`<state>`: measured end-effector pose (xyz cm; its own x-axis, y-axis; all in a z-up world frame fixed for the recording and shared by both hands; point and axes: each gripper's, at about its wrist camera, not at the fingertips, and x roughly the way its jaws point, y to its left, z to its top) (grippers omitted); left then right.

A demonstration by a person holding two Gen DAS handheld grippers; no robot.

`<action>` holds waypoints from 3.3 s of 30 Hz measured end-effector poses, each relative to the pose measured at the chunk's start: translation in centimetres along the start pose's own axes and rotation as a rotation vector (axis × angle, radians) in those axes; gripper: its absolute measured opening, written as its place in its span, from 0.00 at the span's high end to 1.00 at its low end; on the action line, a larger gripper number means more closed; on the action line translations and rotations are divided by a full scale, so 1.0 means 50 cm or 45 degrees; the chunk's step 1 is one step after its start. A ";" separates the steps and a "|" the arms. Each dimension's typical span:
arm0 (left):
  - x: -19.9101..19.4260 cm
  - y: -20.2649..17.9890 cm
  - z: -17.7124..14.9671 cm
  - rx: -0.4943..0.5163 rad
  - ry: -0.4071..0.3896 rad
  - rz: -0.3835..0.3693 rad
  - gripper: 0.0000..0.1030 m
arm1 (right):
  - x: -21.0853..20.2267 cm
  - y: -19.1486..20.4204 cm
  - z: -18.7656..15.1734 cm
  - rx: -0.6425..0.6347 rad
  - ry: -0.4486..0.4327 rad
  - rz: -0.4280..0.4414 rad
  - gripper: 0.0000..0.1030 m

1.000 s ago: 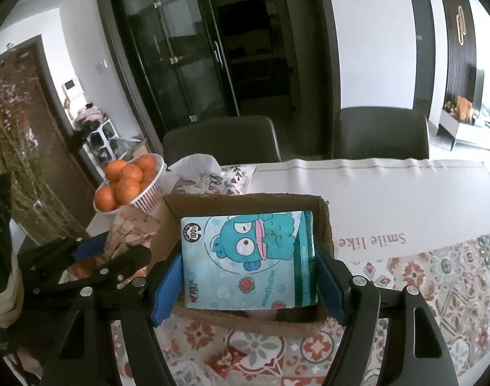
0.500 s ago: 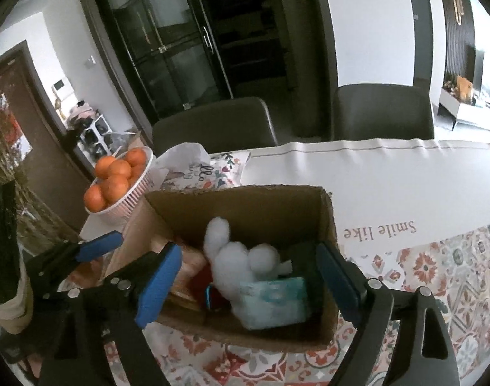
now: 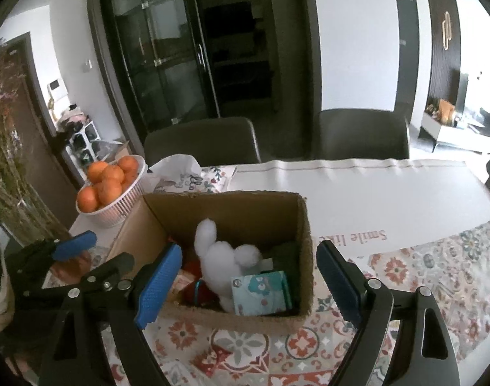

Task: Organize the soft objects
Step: 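Move both tools back toward the red snack packet and minion keychain, then grasp the red snack packet with the left tool while the right tool grasps the minion keychain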

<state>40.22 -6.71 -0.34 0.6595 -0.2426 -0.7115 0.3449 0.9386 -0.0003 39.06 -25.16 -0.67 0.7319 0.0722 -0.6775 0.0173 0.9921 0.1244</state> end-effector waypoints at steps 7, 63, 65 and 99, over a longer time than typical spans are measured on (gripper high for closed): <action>-0.071 -0.010 -0.030 0.018 -0.062 0.024 0.34 | -0.072 0.006 -0.029 0.003 -0.067 -0.062 0.16; 0.017 -0.062 -0.290 0.283 0.139 -0.194 0.27 | -0.048 0.048 -0.400 0.042 0.255 -0.145 0.29; 0.036 -0.067 -0.292 0.292 0.162 -0.211 0.27 | -0.034 0.044 -0.404 0.041 0.270 -0.145 0.29; 0.225 -0.140 -0.292 0.308 0.258 -0.292 0.49 | 0.089 -0.003 -0.432 0.042 0.310 -0.103 0.64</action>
<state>35.48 -12.44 -18.59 0.4105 -0.3631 -0.8364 0.6317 0.7748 -0.0264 27.62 -22.76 -19.35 0.5418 0.0191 -0.8403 0.0941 0.9921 0.0833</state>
